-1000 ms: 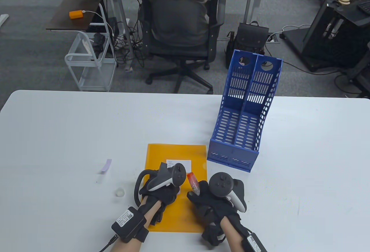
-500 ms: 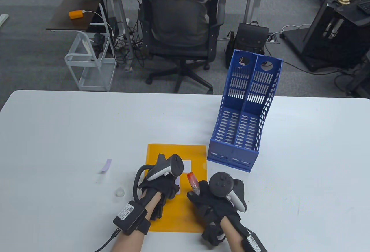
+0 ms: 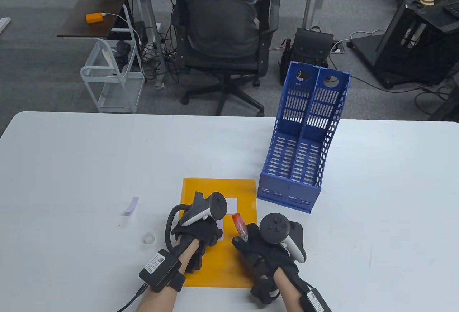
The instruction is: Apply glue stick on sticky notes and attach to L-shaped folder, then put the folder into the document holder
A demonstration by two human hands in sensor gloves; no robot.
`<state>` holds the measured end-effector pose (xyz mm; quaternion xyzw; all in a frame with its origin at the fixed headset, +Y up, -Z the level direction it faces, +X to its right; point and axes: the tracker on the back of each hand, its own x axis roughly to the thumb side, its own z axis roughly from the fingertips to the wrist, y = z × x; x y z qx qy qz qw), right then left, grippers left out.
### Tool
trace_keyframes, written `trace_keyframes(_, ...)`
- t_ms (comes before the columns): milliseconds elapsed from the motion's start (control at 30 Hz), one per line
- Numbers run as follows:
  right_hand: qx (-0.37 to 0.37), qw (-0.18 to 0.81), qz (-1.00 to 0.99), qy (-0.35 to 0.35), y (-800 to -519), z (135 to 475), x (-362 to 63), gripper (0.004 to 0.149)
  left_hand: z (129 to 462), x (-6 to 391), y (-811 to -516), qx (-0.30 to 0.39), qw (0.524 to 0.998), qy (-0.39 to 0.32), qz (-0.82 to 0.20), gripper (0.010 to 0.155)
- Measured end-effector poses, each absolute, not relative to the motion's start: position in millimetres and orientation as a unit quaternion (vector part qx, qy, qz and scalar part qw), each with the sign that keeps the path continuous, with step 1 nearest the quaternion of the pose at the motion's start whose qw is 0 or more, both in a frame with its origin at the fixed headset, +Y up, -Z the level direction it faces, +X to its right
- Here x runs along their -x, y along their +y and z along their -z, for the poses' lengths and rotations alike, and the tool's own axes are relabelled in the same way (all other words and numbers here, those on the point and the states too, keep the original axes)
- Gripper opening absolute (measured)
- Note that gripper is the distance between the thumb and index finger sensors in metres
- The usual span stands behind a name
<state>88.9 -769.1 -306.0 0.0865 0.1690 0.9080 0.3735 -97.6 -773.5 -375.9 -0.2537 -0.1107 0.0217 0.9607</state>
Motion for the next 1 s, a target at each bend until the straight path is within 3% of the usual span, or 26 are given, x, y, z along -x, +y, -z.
trace_keyframes(67,-0.087,0.373,-0.908,0.169,-769.1,305.9,-88.8,0.057,376.6,97.6,-774.5,0.263,0.958,-0.106,-0.031,0.069)
trace_keyframes(167,-0.088,0.371,-0.909,0.169,-769.1,306.1,-88.8,0.057,377.5,100.3,-775.2,0.265,0.958,-0.106,-0.04,0.075)
trace_keyframes(600,-0.088,0.371,-0.909,0.168,-769.0,306.2,-88.7,0.057,374.9,98.5,-776.3,0.282,0.952,-0.115,-0.011,0.07)
trace_keyframes(733,-0.087,0.371,-0.909,0.168,-769.1,306.1,-88.7,0.057,374.5,99.3,-777.2,0.284,0.951,-0.116,-0.023,0.078)
trace_keyframes(1000,-0.086,0.373,-0.909,0.163,-769.2,306.4,-88.6,0.058,374.2,95.8,-775.4,0.288,0.95,-0.123,0.008,0.07)
